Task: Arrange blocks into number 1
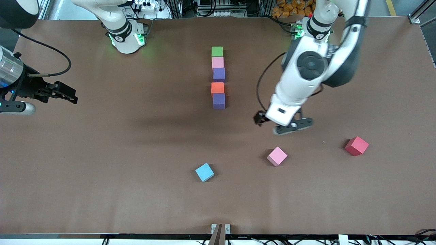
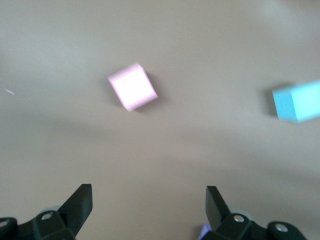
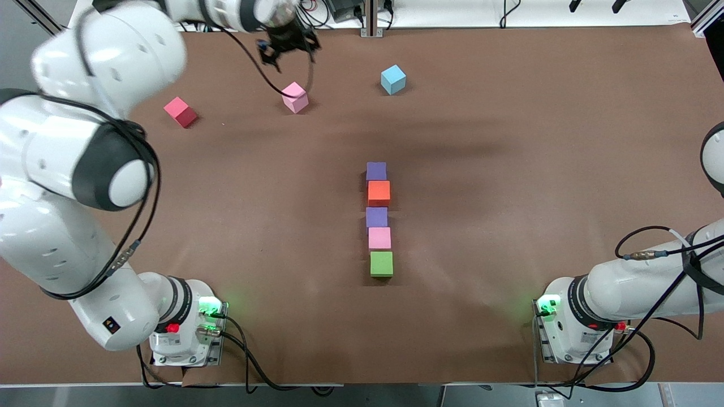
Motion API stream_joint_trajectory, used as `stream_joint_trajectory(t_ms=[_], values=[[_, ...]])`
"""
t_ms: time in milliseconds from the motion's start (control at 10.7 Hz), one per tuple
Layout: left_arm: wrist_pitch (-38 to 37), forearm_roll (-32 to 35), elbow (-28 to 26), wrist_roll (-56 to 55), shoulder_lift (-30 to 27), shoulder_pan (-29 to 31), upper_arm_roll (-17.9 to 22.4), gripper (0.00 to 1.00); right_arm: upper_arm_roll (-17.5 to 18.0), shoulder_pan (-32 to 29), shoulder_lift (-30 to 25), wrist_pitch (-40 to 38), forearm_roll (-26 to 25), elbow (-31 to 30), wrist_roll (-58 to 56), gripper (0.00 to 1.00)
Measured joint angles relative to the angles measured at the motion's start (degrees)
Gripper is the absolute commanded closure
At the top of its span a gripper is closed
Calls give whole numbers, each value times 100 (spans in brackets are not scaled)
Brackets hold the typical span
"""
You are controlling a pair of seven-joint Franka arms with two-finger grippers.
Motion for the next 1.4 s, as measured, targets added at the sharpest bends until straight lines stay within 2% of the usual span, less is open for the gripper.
stream_joint_trajectory(t_ms=[187, 281, 562, 656, 1030, 1124, 1405], values=[[-225, 502, 11, 64, -470, 1212, -729, 0, -5, -1, 0, -1, 0, 3, 0, 0], [-463, 585, 13, 251, -724, 1705, -937, 0, -6, -2, 0, -1, 0, 4, 0, 0], [-973, 600, 4, 1035, -1335, 2513, -1105, 0, -9, -2, -1, -2, 0, 7, 0, 0], [-1103, 604, 2, 1067, -1470, 2771, -1281, 0, -9, -2, -1, -2, 0, 8, 0, 0], [-1537, 1056, 79, 1212, -1663, 4364, -2896, 0, -10, -2, -1, -3, 0, 9, 0, 0], [-1717, 1058, 169, 1448, -1689, 4588, -3094, 0, -10, -2, -1, -3, 0, 9, 0, 0], [-2145, 992, 369, 2129, -1714, 4692, -3146, 0, -10, -2, 0, -4, 0, 9, 0, 0]])
